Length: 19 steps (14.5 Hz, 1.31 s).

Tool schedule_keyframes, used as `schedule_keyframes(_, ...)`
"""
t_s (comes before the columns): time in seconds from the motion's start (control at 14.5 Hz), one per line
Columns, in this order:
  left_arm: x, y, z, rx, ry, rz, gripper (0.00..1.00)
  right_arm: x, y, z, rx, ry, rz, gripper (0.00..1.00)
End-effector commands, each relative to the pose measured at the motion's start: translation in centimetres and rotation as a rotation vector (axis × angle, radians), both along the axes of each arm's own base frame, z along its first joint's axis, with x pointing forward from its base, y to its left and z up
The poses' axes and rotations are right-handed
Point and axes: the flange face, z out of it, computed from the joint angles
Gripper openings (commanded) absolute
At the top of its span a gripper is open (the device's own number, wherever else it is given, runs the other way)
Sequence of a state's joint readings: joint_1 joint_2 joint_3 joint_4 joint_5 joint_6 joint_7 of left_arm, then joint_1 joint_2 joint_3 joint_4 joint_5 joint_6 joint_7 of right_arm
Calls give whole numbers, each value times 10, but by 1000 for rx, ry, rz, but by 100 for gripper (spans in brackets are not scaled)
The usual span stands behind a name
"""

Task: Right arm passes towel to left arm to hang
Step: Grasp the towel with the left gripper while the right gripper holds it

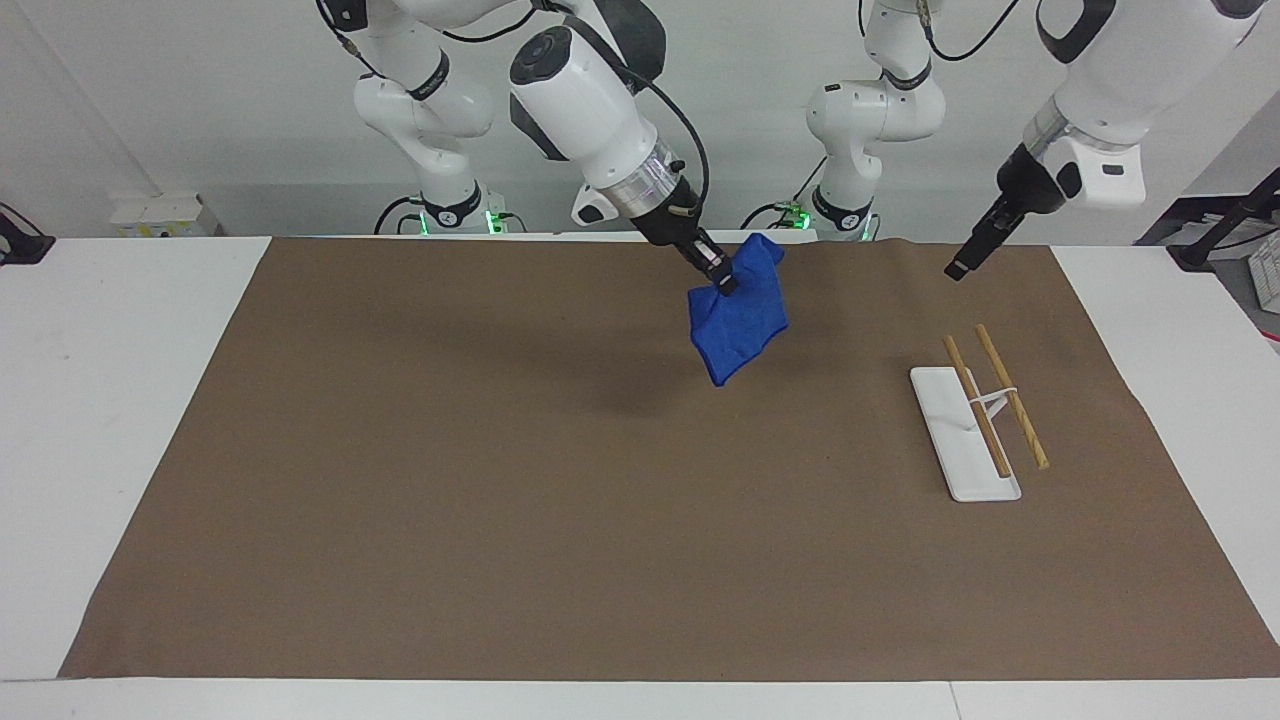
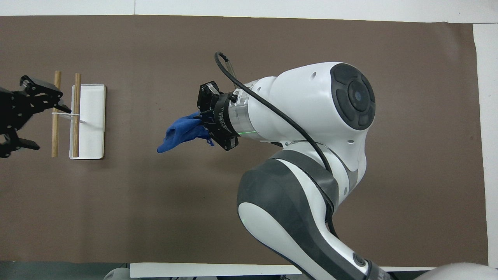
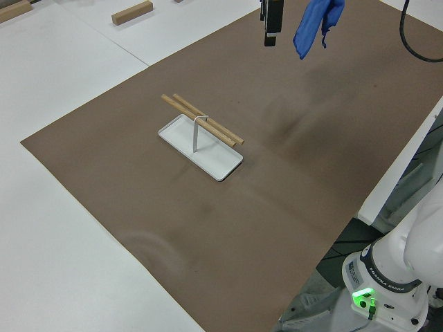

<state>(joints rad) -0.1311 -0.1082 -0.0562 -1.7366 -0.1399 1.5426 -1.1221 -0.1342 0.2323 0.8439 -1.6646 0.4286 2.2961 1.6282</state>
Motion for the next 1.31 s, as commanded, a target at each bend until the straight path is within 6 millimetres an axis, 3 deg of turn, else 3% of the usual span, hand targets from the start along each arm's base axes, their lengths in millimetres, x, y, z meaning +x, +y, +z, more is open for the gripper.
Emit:
schedule_keyframes(0.0,-19,-20,-22,-44,-18,272,100,3,5,6,105,102,-77,0)
schedule_keyframes(0.21,-26,-45,-29,-96,-25,495,100,-2,11,8,122,141,-98,0)
schedule_keyframes(0.41,-43,-73,-34,-120,7,550,100,-3,12,9,121,142,-96,0)
schedule_keyframes(0.89,-55,-112,-54,-148,-8,676,98,-3,12,8,117,134,-87,0)
schedule_keyframes(1.03,-52,-116,-57,-171,-34,706,87,-3,12,8,117,133,-86,0)
schedule_keyframes(1.1,-50,-113,-57,-175,-35,729,75,-3,12,8,117,132,-85,0)
schedule_keyframes(1.24,-48,-112,-56,-186,-46,741,40,-3,13,8,116,132,-81,0)
